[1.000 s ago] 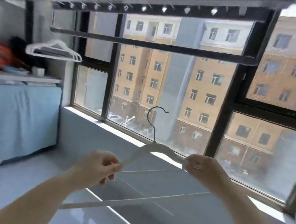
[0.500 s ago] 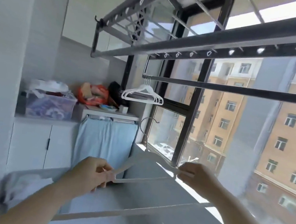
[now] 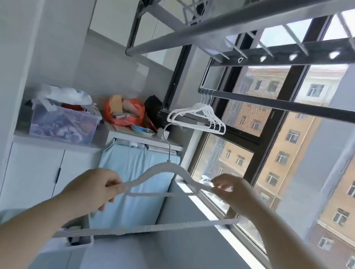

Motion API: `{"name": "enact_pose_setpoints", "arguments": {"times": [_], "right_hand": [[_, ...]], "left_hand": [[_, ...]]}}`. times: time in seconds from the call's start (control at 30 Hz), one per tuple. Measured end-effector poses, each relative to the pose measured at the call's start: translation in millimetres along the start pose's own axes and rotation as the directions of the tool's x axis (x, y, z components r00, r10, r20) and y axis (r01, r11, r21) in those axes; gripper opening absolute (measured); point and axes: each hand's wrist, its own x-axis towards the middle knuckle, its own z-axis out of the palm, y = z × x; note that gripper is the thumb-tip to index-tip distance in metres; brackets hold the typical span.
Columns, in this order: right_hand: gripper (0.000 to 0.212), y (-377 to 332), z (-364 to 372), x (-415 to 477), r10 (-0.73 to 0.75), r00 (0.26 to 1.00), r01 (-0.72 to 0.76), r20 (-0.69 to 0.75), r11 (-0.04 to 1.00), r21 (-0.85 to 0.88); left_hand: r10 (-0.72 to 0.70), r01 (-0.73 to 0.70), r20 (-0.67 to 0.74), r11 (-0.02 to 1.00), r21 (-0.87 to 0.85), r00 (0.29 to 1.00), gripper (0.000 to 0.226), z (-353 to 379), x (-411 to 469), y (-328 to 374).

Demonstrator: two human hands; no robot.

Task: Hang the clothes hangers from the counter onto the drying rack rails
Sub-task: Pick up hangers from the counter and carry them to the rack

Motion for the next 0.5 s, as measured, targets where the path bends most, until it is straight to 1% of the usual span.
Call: {"name": "enact_pose_setpoints", "arguments": {"times": [0.1, 0.17, 0.23, 0.3, 0.4, 0.5], "right_hand": [[0.026, 1.8, -0.8, 56.5, 0.02, 0.995, -0.029, -0.102, 0.995, -0.091], [0.028, 4.7, -6.2, 97.1, 0.056, 0.978, -0.082, -0.199, 0.989, -0.123], [0.03, 7.7, -13.9, 131.3, 0.109, 0.949, -0.164, -0.295, 0.972, -0.166], [0.033, 11.2, -25.3, 159.0, 0.138, 0.915, -0.238, -0.378, 0.943, -0.231], [0.039, 17.9, -41.8, 187.1, 0.156, 0.876, -0.311, -0.457, 0.907, -0.285], [0.042, 29.3, -57.2, 205.7, 0.166, 0.838, -0.379, -0.52, 0.862, -0.336]], "left_hand": [[0.032, -0.032, 0.009, 0.999, -0.041, 0.999, 0.022, 6.8, 64.0, -22.5], [0.055, -0.053, 0.049, 0.998, -0.041, 0.997, 0.022, 7.2, 114.6, -26.8], [0.084, -0.078, 0.09, 0.995, -0.065, 0.992, 0.024, 5.0, 163.1, -20.5], [0.134, -0.128, 0.097, 0.99, -0.067, 0.986, 0.027, 1.9, 213.1, -8.0], [0.184, -0.175, 0.098, 0.98, -0.094, 0.978, 0.028, 3.3, 268.6, 14.2], [0.18, -0.164, 0.125, 0.977, -0.133, 0.976, 0.027, 17.6, 306.6, 28.9]]}}
